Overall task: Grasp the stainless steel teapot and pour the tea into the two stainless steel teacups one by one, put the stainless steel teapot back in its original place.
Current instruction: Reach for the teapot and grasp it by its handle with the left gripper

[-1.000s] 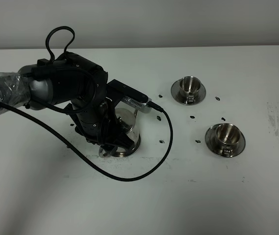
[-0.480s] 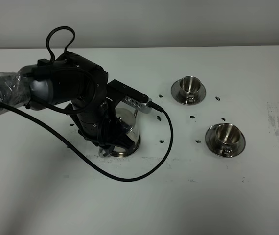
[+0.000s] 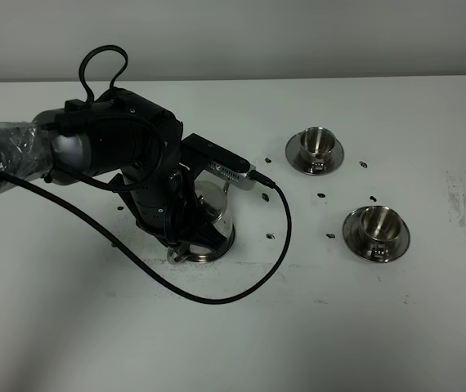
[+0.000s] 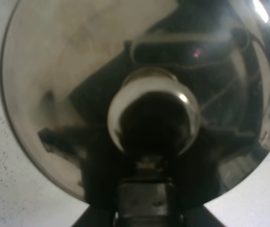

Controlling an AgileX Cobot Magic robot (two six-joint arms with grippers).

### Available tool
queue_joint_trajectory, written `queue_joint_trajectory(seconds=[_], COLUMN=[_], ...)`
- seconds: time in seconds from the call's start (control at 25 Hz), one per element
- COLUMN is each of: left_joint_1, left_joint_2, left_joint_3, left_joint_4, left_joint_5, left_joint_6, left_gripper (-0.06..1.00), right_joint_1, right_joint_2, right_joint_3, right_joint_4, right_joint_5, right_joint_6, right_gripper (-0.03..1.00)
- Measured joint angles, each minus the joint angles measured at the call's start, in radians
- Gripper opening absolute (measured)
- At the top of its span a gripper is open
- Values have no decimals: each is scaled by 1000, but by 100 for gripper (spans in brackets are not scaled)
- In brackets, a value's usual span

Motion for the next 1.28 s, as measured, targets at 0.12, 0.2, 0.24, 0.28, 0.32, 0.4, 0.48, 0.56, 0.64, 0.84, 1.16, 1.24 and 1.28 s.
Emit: queue_joint_trajectory(seconds=[0.12,0.2,0.24,0.28,0.32,0.4,0.48,0.56,0.64,0.84,1.16,1.24,1.28], left_joint_1=[0,0,0,0,0,0,0,0,0,0,0,0,0], left_joint_2=[0,0,0,0,0,0,0,0,0,0,0,-1,-2], left_joint_3=[0,0,0,0,0,0,0,0,0,0,0,0,-1], left_joint_4=[0,0,0,1,1,1,1,1,1,1,1,1,1], left_joint_5=[3,13,18,23,24,21,16,16,16,16,16,16,16], left_joint_6=[-1,-1,-1,-1,-1,-16,-35,-39,-39,-39,-38,-35,-30], left_gripper=[18,18,18,18,18,18,18,18,18,18,18,18,18], right_joint_1=[0,0,0,0,0,0,0,0,0,0,0,0,0], right_joint_2=[0,0,0,0,0,0,0,0,0,0,0,0,0], right_joint_3=[0,0,0,0,0,0,0,0,0,0,0,0,0], right_joint_4=[0,0,0,0,0,0,0,0,0,0,0,0,0], right_joint_5=[0,0,0,0,0,0,0,0,0,0,0,0,0], right_joint_6=[0,0,0,0,0,0,0,0,0,0,0,0,0], right_gripper=[23,23,23,23,23,23,23,23,23,23,23,23,23])
